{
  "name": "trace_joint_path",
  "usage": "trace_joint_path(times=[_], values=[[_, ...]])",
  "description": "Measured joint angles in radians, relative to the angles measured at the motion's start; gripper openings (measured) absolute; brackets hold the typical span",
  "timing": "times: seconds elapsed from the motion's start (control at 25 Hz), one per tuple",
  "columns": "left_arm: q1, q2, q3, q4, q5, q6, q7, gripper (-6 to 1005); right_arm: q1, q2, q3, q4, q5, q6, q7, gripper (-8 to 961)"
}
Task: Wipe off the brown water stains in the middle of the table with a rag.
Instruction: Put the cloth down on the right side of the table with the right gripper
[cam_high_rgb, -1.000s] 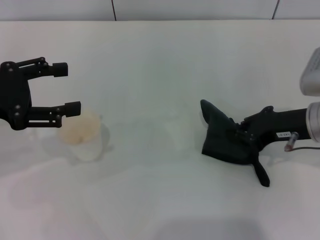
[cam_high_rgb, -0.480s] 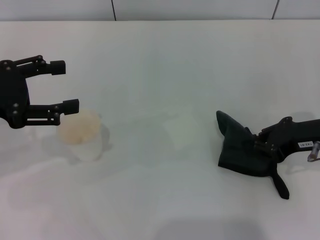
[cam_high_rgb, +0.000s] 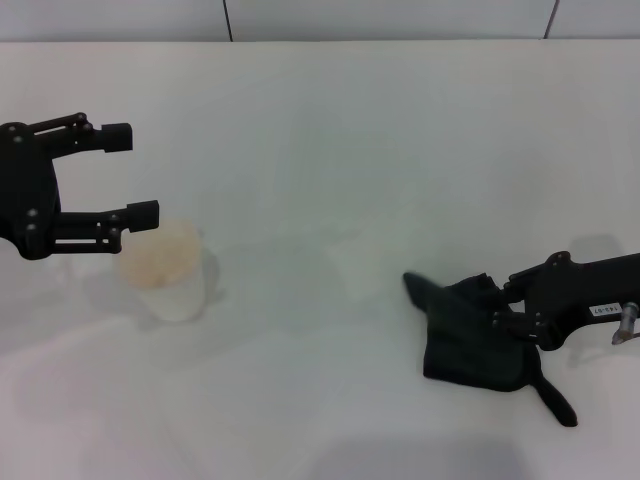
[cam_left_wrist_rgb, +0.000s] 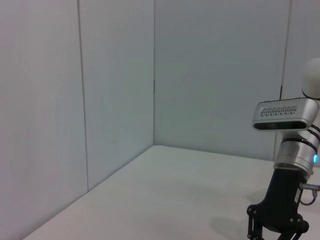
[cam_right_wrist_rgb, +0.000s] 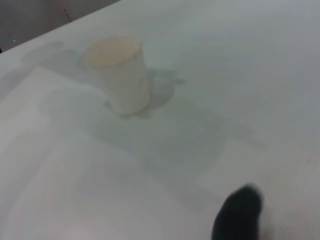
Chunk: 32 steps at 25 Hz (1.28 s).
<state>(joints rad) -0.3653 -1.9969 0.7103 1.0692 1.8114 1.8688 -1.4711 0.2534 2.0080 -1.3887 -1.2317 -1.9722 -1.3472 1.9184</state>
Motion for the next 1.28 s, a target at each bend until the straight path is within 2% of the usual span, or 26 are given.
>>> trace_joint_path(times=[0.24,0.44,0.56,0.8,1.0,1.28], values=[[0.003,-0.001,0.000,0.000,0.000,0.002,0.000,893,-0.004,0.000,0.005,0.000,0.014,0.009,-0.019,253],[0.006,-0.002,0.000,0.000,-0.002,0.004,0.000,893,-0.004,0.000,0.022,-0.005,0.051,0.000,-0.052,484],[0.008,-0.002,0.000,0.000,-0.003,0.004,0.000,893,-0.004,0.000,0.057,-0.005,0.089,-0.032,-0.102,716],[0.012,-0.002,0.001,0.000,-0.006,0.014,0.000,892,-0.001,-0.001,0.132,0.044,0.154,-0.101,-0.246,788],[0.019,0.000,0.002,0.000,-0.013,0.025,0.000,892,0.004,-0.001,0.138,0.075,0.152,-0.122,-0.326,848],[0.031,0.007,0.009,0.000,-0.013,0.053,0.000,893,0.015,-0.002,0.131,0.070,0.102,-0.162,-0.330,849]])
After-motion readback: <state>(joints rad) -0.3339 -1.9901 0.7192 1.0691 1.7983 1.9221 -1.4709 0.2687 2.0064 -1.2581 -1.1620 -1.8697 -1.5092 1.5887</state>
